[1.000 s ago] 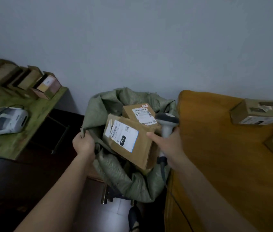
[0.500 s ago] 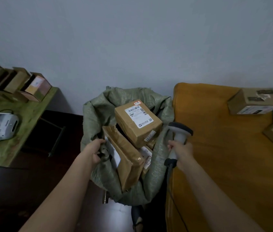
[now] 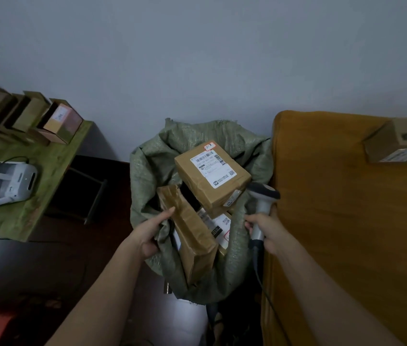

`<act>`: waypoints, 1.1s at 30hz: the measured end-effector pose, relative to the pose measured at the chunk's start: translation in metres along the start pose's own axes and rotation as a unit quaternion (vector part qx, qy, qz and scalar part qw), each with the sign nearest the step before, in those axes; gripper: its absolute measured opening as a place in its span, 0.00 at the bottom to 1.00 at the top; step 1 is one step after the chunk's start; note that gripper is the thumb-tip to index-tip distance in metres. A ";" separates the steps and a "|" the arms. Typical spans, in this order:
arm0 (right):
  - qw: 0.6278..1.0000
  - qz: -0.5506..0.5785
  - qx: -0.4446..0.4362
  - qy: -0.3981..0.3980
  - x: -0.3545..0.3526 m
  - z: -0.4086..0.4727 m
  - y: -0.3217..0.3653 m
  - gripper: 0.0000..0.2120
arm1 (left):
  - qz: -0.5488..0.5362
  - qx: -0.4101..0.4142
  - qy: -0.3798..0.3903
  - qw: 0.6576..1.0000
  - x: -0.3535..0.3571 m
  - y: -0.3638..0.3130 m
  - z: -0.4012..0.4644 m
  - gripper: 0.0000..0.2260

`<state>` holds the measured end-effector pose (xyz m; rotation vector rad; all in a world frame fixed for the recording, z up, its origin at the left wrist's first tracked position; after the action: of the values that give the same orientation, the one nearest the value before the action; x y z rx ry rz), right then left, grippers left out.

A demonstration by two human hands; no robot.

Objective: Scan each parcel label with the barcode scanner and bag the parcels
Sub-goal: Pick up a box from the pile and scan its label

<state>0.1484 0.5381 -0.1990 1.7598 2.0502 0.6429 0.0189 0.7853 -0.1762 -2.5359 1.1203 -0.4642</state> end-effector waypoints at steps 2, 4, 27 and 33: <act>1.000 -0.014 -0.006 -0.011 -0.002 0.003 0.002 0.28 | -0.010 0.000 0.038 0.999 0.005 0.008 0.002 0.16; 0.999 -0.029 -0.023 -0.024 -0.004 0.005 0.005 0.31 | 0.033 -0.012 0.076 0.996 0.010 0.020 0.001 0.18; 0.967 -0.124 -0.210 -0.072 -0.043 -0.039 0.068 0.35 | -0.070 0.114 -0.245 0.960 -0.040 0.052 -0.037 0.16; 0.962 -0.063 -0.251 -0.084 -0.091 -0.084 0.113 0.34 | -0.049 0.163 -0.228 0.959 0.002 0.009 -0.072 0.18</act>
<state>0.2098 0.4529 -0.0677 1.3302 1.6791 0.8516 -0.0154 0.7663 -0.1151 -2.2488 0.6847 -0.0650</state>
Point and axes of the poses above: each hand's wrist, its own z-axis towards the middle knuckle, its own x-axis out of the palm, y = z × x, the point moved 9 cm from there along z, towards the middle knuckle, and after that the axes turned 3 degrees about -z, right-handed, at the moved point
